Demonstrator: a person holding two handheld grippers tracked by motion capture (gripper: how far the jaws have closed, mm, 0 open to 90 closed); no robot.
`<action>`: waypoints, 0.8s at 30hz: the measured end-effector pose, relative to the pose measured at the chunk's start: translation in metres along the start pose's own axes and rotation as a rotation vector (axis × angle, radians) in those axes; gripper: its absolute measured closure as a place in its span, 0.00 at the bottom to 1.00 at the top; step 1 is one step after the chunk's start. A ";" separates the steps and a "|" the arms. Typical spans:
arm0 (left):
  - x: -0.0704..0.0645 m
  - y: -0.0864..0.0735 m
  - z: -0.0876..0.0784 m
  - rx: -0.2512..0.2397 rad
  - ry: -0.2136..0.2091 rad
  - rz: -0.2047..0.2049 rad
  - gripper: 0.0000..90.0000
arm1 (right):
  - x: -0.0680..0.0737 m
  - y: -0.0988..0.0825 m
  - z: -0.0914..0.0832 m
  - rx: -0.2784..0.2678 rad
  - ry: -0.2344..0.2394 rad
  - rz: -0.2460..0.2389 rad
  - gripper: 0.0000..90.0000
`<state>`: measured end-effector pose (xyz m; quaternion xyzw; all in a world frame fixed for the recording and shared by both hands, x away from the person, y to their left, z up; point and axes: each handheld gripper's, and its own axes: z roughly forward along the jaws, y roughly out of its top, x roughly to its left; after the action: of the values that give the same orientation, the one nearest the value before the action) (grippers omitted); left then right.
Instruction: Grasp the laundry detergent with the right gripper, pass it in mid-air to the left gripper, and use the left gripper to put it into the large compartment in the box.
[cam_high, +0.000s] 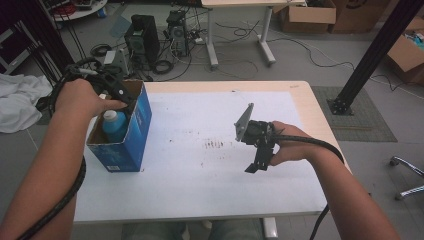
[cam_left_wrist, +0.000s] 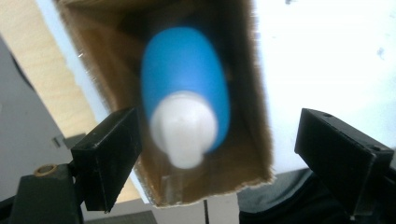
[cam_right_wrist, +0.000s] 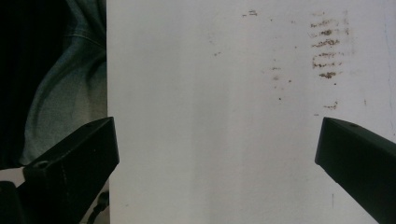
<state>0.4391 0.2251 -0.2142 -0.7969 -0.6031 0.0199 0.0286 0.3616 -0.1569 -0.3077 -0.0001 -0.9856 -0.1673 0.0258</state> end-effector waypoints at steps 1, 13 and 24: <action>-0.002 0.000 -0.002 -0.004 -0.006 0.018 0.16 | 0.000 0.000 0.000 0.000 0.000 -0.001 0.00; -0.030 0.001 -0.035 -0.033 -0.052 0.192 0.07 | -0.002 -0.002 -0.002 0.008 -0.001 0.013 0.00; -0.066 0.001 -0.043 -0.027 -0.071 0.376 0.00 | -0.001 -0.005 -0.007 0.006 -0.009 0.020 0.00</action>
<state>0.4244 0.1605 -0.1717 -0.8948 -0.4442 0.0448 -0.0075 0.3624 -0.1641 -0.3034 -0.0108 -0.9861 -0.1643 0.0232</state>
